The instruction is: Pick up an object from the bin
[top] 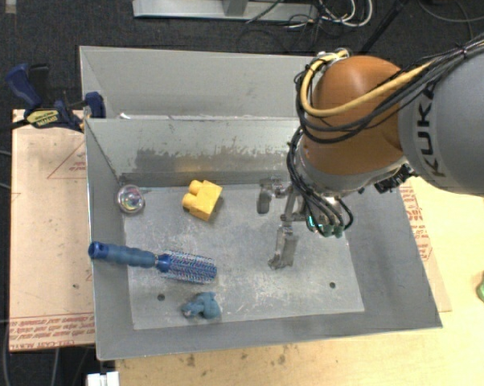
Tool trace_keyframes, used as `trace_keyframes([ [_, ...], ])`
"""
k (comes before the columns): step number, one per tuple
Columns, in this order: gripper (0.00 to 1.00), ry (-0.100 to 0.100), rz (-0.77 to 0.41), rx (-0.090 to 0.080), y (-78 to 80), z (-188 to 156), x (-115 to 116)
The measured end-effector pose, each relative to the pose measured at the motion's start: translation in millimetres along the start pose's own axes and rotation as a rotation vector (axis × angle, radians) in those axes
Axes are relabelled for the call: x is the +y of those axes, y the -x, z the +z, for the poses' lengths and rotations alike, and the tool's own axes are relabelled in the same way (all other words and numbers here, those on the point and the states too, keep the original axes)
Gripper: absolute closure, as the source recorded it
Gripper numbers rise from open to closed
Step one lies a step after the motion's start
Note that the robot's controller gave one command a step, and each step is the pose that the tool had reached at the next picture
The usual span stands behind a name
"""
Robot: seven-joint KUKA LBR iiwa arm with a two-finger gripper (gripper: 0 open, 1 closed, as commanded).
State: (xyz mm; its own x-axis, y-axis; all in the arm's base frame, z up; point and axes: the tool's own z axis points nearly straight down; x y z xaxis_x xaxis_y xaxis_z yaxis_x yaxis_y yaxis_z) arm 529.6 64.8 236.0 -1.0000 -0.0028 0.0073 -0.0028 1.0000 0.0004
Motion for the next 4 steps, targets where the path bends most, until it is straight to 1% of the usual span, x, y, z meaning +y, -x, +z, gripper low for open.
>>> trace_keyframes([
  [1, 0.00, 0.002, -0.063, -0.001, 6.7, 115, 87],
  [2, 0.00, 0.001, -0.087, -0.004, 7.8, 170, 115],
  [3, 1.00, 0.000, -0.079, -0.008, 9.7, 166, 113],
  [4, 1.00, 0.003, -0.059, -0.014, -19.8, 41, 136],
])
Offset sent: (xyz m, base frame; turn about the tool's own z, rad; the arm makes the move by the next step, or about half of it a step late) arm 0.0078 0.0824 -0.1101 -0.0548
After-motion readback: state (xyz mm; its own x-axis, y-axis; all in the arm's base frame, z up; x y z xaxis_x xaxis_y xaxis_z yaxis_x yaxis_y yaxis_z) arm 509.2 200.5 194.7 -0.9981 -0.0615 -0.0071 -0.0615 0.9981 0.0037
